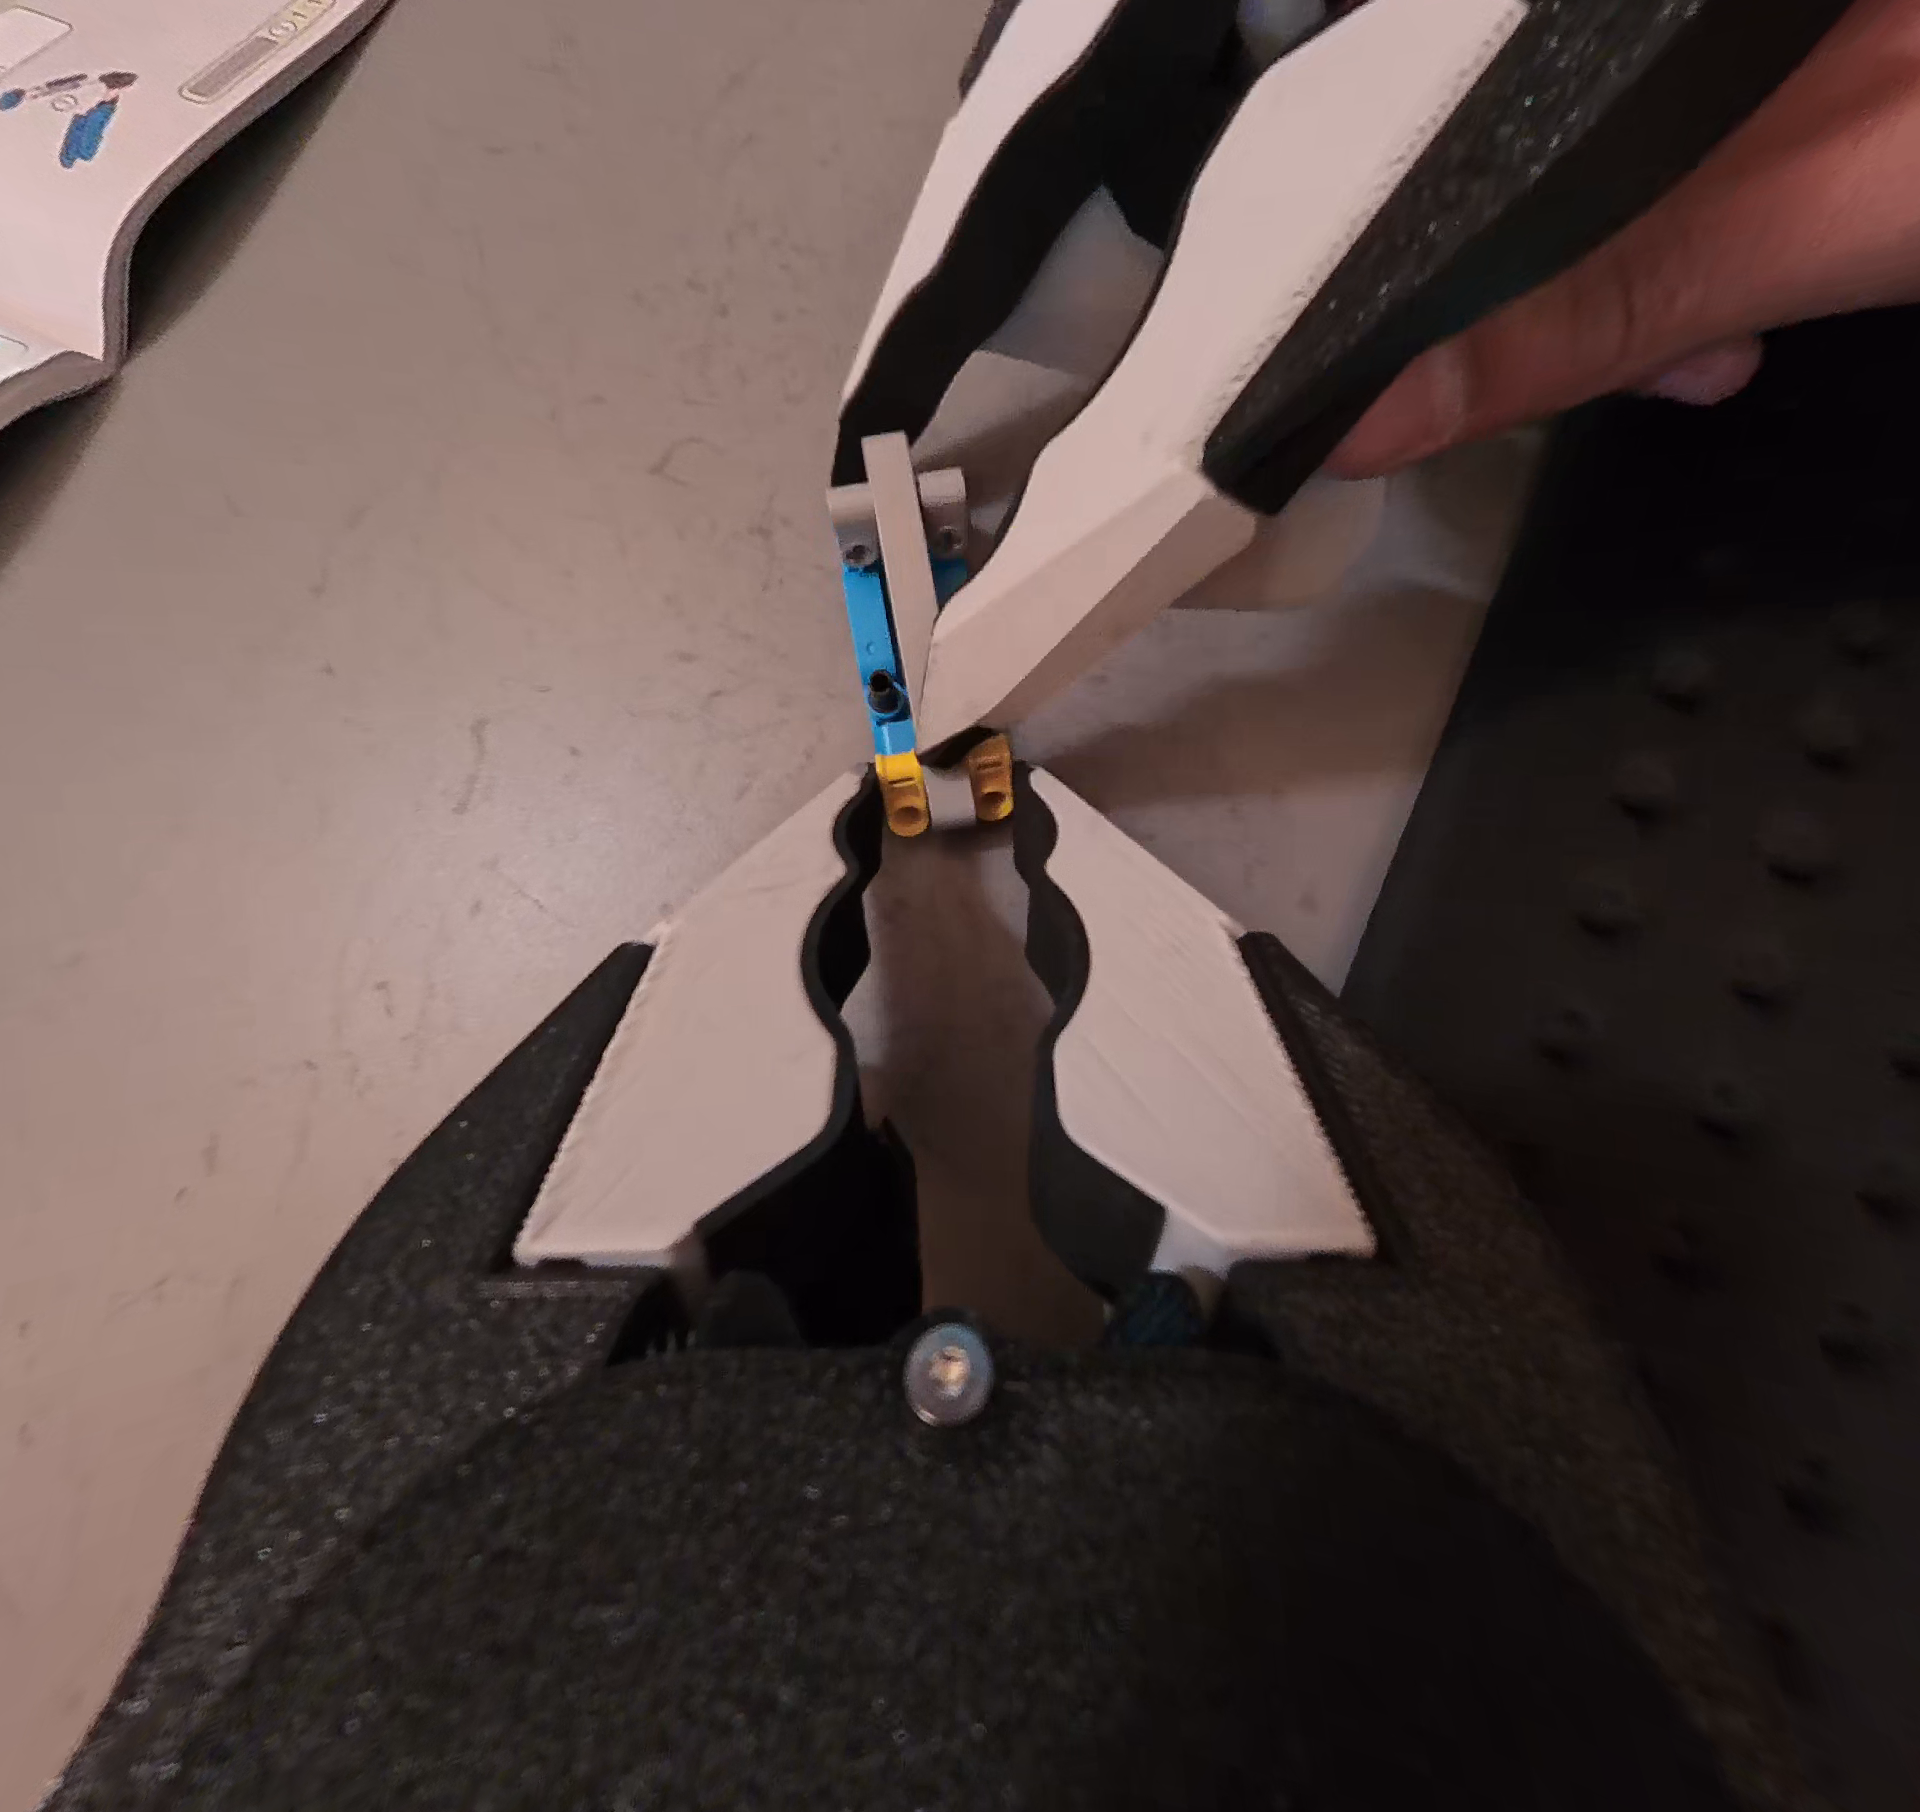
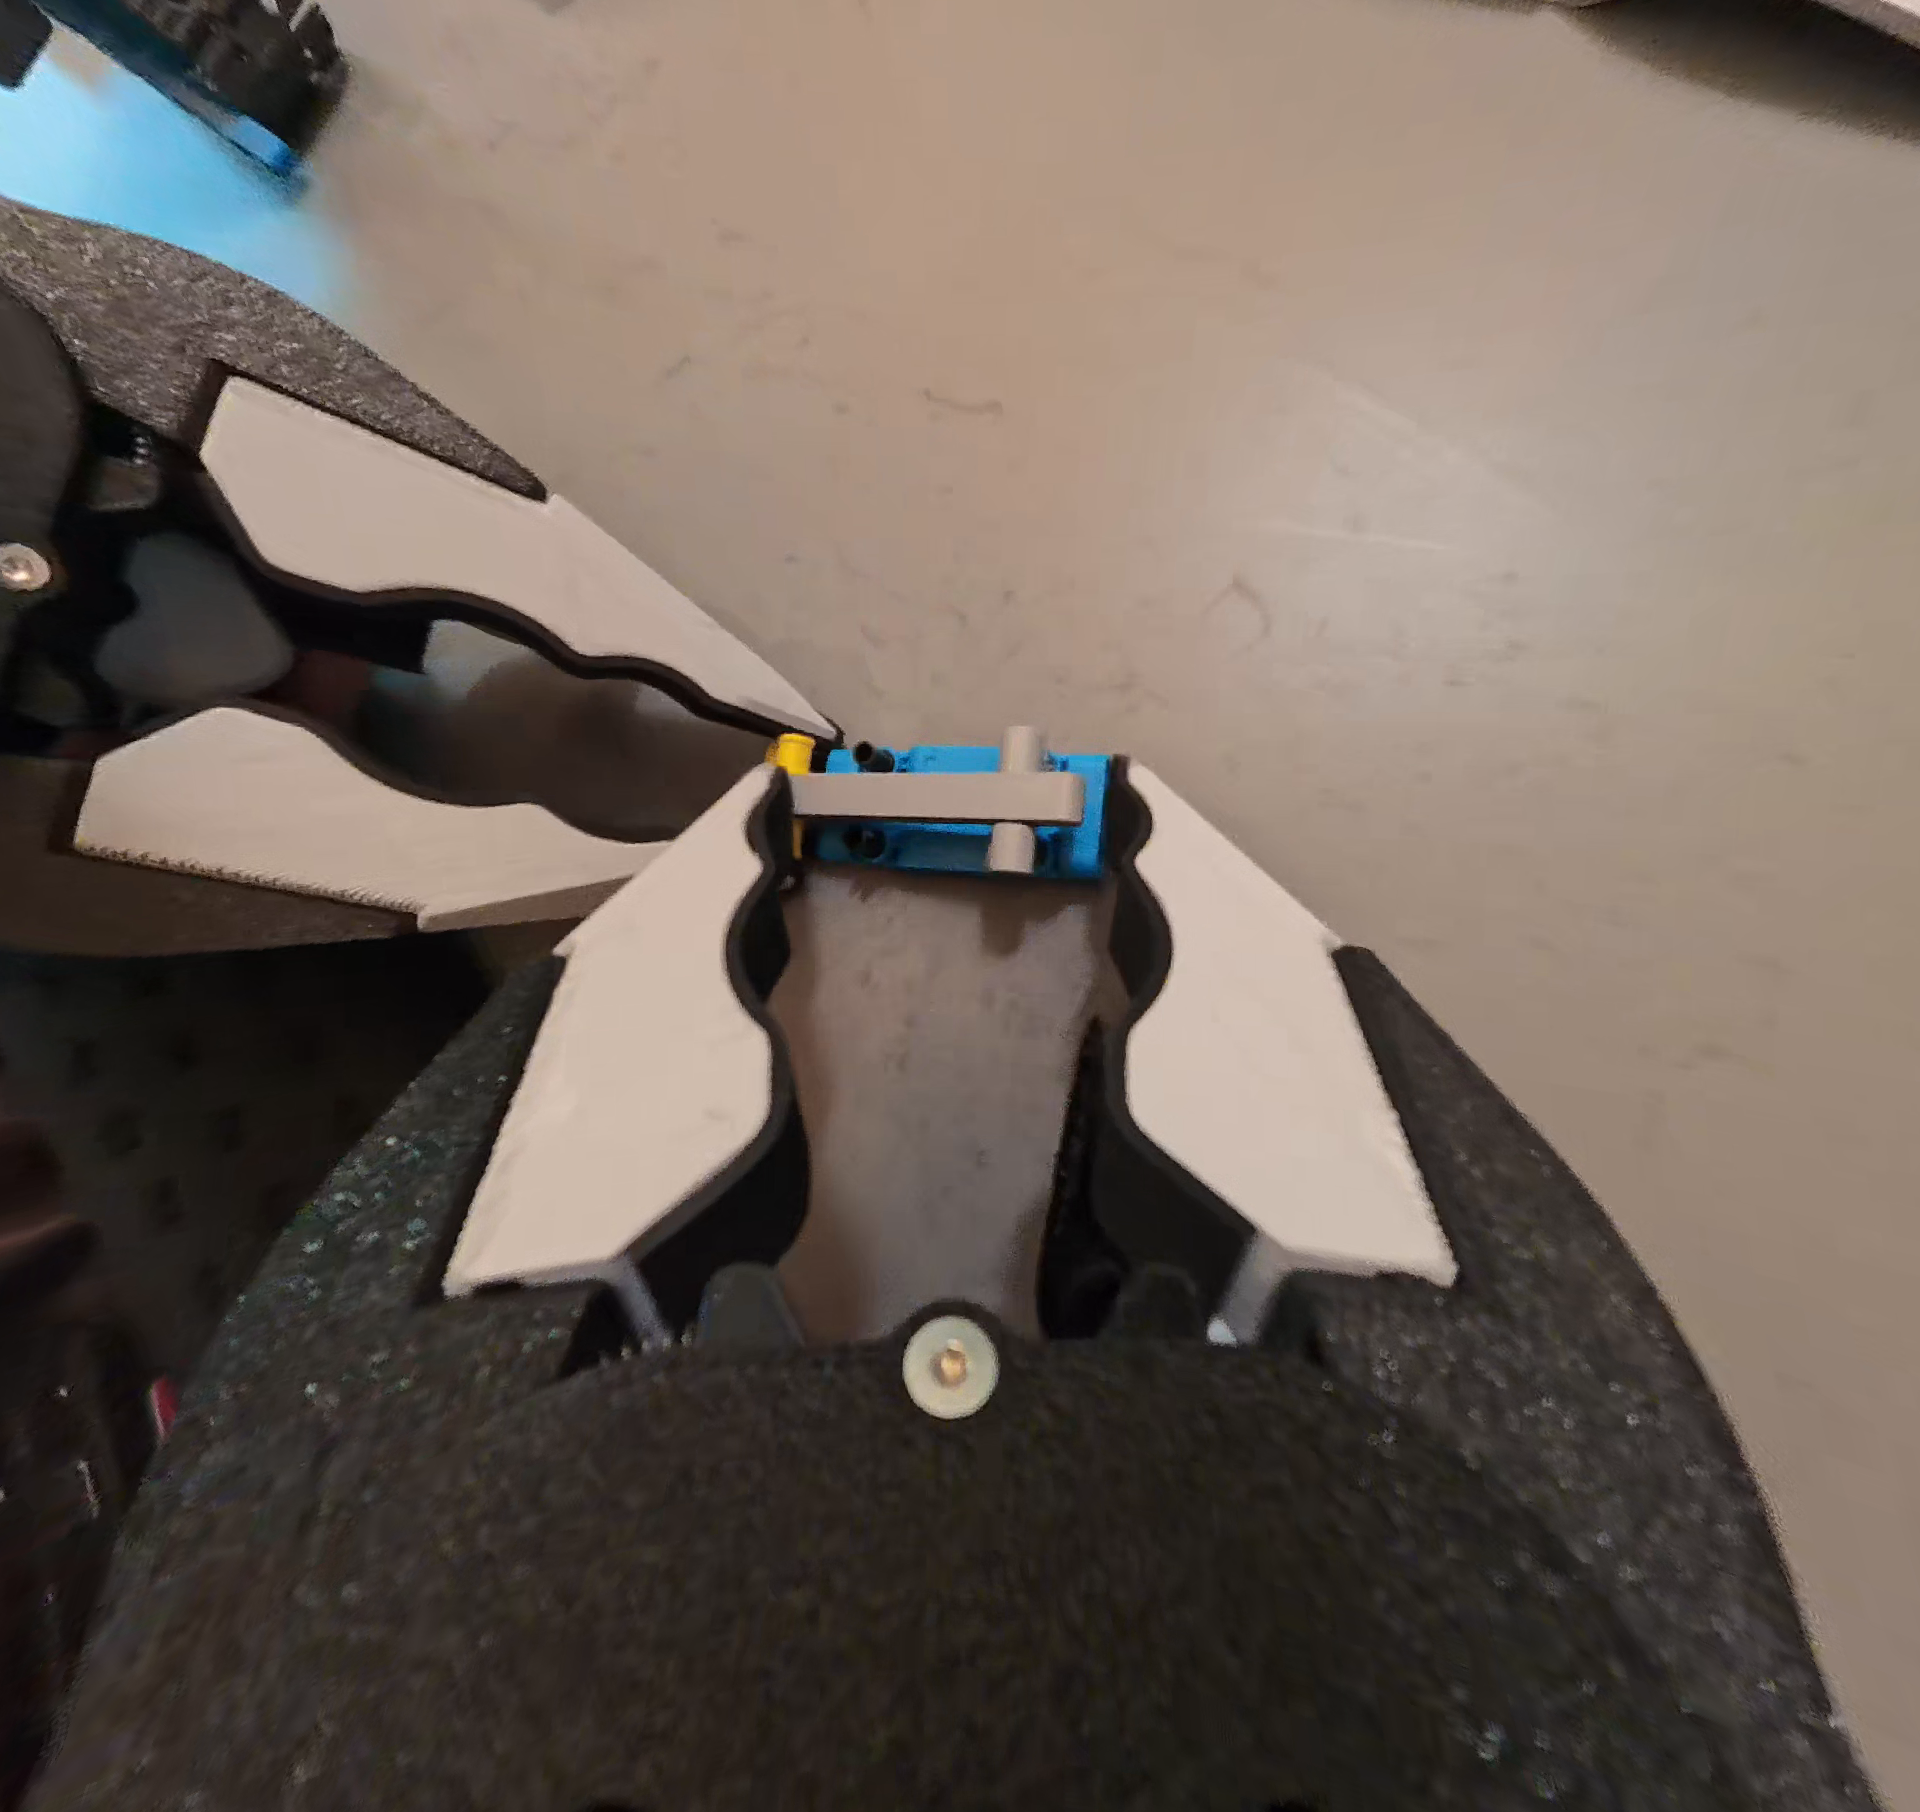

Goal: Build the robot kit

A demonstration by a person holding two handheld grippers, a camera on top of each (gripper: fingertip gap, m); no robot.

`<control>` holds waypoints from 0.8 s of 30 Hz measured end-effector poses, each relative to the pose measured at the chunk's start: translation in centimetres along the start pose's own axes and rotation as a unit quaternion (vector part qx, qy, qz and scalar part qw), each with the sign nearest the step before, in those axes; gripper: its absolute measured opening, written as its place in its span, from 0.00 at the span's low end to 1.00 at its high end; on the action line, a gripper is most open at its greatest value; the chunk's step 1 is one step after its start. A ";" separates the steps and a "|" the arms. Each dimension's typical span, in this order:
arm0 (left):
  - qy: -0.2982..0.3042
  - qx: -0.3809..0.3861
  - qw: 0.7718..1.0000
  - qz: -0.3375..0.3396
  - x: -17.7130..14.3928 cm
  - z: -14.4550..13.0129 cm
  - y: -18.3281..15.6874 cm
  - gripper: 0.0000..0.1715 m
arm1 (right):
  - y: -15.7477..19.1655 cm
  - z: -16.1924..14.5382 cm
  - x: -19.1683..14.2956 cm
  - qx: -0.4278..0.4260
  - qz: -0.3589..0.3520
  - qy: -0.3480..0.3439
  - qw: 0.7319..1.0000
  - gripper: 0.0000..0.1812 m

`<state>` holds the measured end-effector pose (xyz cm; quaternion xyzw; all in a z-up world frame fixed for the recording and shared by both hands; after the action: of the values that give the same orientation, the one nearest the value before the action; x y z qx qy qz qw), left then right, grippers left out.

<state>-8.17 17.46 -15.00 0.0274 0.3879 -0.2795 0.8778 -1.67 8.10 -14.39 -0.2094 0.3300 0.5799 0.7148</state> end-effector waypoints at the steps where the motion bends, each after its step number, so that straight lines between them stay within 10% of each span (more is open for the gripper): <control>1: -0.001 -0.002 1.000 -0.003 0.0 0.0 0.0 0.14 | -0.1 0.0 0.0 0.003 0.002 -0.003 1.000 0.33; 13: -0.006 0.000 1.000 -0.015 0.0 -0.1 0.2 0.14 | -1.4 -0.7 -0.3 0.149 0.026 -0.050 0.987 0.21; 24: -0.007 0.002 1.000 -0.014 0.0 -0.1 0.1 0.14 | 1.0 0.8 0.6 0.010 -0.054 0.044 0.997 0.37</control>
<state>-8.18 17.61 -15.12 0.0219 0.3816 -0.2932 0.8763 -2.38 9.30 -14.18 -0.2451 0.3553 0.5270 0.7321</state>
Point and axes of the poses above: each gripper's, where its closed fingertips meet, x out along the fingers, z out of its top, y = z × x across the jaws, the point moved 8 cm from there along -x, back along the fingers, and after that the axes turned 15 degrees about -x, right-handed, at the moved point
